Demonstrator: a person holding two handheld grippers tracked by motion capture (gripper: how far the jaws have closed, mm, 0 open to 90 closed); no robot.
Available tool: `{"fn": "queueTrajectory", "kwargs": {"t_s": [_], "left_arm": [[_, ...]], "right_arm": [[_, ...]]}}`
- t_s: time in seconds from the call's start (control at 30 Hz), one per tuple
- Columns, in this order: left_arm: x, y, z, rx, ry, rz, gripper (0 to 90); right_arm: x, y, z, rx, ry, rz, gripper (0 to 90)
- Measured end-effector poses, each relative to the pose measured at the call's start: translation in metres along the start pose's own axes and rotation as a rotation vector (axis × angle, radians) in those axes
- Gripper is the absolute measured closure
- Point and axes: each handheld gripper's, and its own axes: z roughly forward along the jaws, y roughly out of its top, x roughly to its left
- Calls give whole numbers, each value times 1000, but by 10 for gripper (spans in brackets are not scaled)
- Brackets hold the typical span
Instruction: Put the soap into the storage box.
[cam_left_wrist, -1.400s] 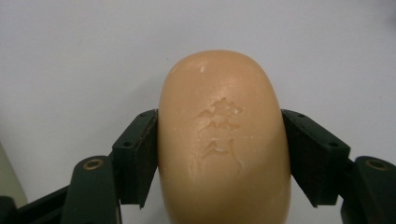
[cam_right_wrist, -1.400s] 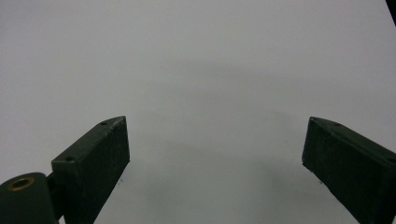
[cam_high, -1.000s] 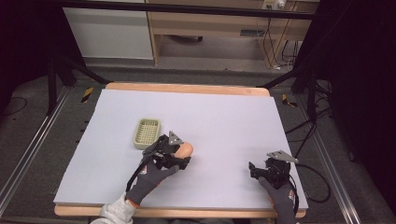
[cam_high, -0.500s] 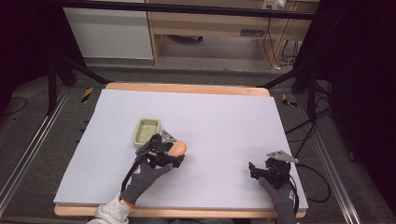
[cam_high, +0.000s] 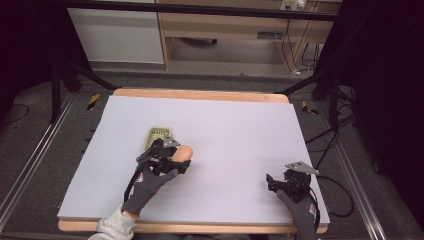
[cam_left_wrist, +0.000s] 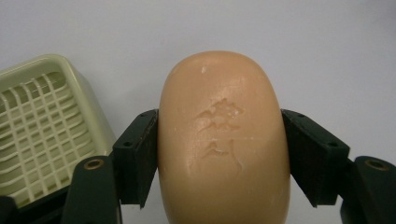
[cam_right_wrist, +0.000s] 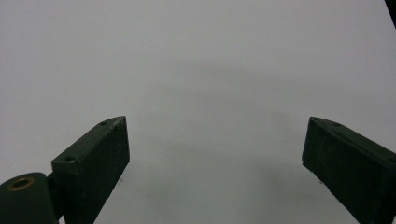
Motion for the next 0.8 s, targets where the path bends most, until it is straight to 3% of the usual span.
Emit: {"fn": "queueTrajectory", "kwargs": {"t_s": [0.8], "left_arm": [[30,5,-12,-33,54,-59,313]], "right_arm": [[1,1,1,2,4,-4,79]]}}
